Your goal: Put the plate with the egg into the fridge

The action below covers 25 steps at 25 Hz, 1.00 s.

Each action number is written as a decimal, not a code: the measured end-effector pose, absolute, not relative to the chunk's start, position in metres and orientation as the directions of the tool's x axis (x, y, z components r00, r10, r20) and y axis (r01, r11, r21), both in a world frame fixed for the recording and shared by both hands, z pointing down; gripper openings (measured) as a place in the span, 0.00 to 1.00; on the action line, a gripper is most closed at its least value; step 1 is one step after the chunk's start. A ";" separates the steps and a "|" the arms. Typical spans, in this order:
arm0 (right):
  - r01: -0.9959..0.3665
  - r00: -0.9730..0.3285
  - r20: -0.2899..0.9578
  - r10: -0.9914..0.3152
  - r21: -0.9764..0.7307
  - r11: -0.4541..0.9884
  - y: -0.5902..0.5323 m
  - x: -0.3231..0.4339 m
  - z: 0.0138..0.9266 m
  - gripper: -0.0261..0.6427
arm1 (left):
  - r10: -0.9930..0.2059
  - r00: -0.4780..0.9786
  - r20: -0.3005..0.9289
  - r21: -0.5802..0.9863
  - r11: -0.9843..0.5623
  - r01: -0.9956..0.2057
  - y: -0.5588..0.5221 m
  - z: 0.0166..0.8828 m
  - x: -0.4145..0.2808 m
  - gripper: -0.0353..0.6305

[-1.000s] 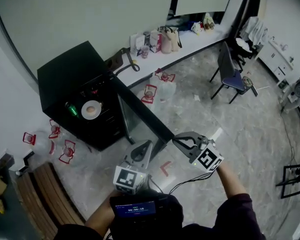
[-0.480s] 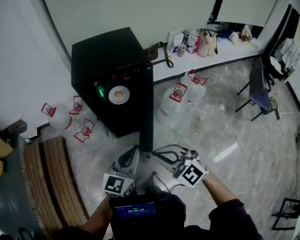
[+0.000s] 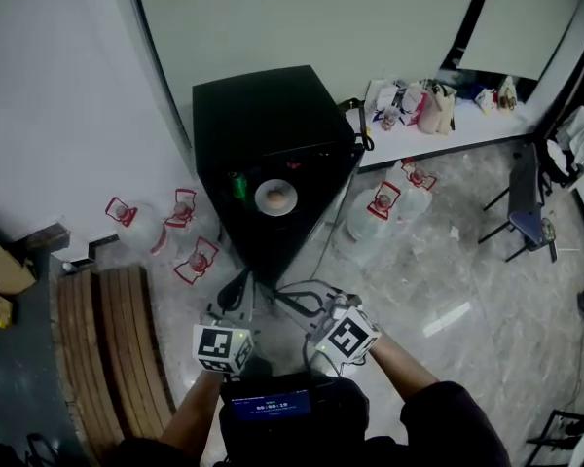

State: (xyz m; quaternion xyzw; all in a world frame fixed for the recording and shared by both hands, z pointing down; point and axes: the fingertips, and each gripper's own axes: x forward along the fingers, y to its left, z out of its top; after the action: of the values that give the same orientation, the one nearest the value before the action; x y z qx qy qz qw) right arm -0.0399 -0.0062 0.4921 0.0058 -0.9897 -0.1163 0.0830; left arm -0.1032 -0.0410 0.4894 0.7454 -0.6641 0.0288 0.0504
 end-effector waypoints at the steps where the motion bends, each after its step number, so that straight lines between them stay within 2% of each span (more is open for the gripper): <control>1: -0.001 -0.987 0.156 -0.037 0.224 0.975 -0.009 -0.053 0.491 0.05 | -0.987 0.117 0.109 0.034 -0.114 -0.993 -0.043 0.490 -0.114 0.07; 12: -0.216 -0.957 0.164 -0.237 0.140 0.966 -0.064 -0.154 0.497 0.05 | -0.985 0.131 0.116 0.064 -0.124 -0.990 -0.058 0.500 -0.204 0.07; 18: -0.306 -0.942 0.127 -0.311 0.059 0.950 -0.070 -0.159 0.488 0.05 | -0.982 0.157 0.104 0.067 -0.150 -0.986 -0.075 0.495 -0.209 0.07; 25: -0.375 -0.925 0.073 -0.374 0.004 0.927 -0.091 -0.142 0.474 0.05 | -0.980 0.176 0.098 0.074 -0.169 -0.983 -0.091 0.495 -0.184 0.07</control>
State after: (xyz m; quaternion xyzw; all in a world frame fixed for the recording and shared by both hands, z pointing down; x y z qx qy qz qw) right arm -0.1421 -0.0910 0.4744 0.1908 -0.9810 0.0049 0.0360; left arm -0.1836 -0.0913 0.4949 0.7644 -0.6418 0.0140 0.0600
